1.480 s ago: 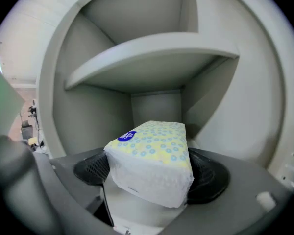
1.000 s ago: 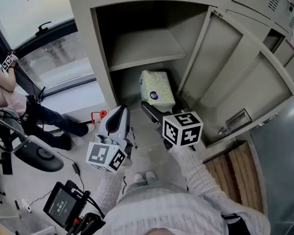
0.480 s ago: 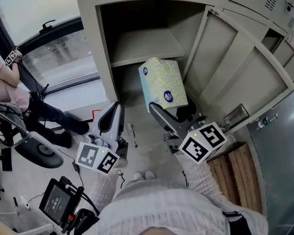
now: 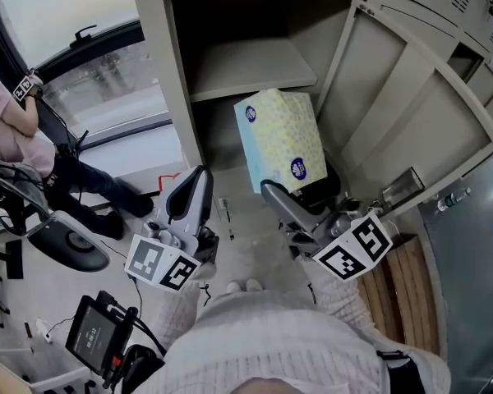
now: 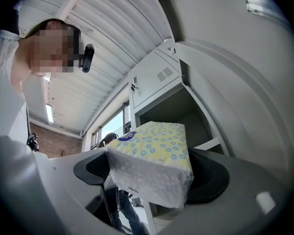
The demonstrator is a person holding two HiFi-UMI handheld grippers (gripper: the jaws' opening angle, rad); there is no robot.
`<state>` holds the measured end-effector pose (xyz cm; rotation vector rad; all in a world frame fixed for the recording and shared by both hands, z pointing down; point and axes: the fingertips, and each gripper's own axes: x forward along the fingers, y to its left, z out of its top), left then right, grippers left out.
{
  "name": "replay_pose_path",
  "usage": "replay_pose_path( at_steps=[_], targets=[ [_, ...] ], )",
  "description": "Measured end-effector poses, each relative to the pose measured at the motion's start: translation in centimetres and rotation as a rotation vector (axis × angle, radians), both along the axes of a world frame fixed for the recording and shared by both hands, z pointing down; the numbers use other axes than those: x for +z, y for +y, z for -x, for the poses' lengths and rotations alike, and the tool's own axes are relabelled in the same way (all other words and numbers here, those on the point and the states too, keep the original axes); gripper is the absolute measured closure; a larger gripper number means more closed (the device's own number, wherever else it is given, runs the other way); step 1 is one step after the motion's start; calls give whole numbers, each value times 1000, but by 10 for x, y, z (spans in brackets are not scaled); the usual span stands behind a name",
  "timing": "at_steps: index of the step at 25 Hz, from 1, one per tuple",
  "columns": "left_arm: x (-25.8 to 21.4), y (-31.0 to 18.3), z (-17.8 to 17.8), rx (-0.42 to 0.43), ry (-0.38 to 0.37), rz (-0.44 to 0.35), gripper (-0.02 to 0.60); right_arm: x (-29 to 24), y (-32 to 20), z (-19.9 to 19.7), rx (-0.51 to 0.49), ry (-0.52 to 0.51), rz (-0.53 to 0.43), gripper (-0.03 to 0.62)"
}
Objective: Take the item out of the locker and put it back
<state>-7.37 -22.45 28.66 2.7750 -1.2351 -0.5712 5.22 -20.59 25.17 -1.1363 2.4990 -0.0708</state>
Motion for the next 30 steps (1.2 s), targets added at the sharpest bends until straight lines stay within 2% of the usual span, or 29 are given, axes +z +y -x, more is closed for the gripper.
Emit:
replay_pose_path(
  at_steps=[9, 14, 18, 23, 30],
  targets=[
    [3, -3, 2, 1, 14, 27, 572, 2, -1, -1, 0, 2, 1, 126],
    [4, 0, -5, 23, -22, 17, 574, 4, -2, -2, 12, 9, 2, 126],
    [4, 1, -6, 35, 4, 20, 572, 5, -3, -3, 20, 14, 6, 126],
    [10, 0, -5, 33, 13, 51, 573, 8, -3, -3, 29, 20, 21, 126],
    [10, 1, -3, 28, 20, 53, 572, 9, -2, -3, 37, 33, 21, 126]
  ],
)
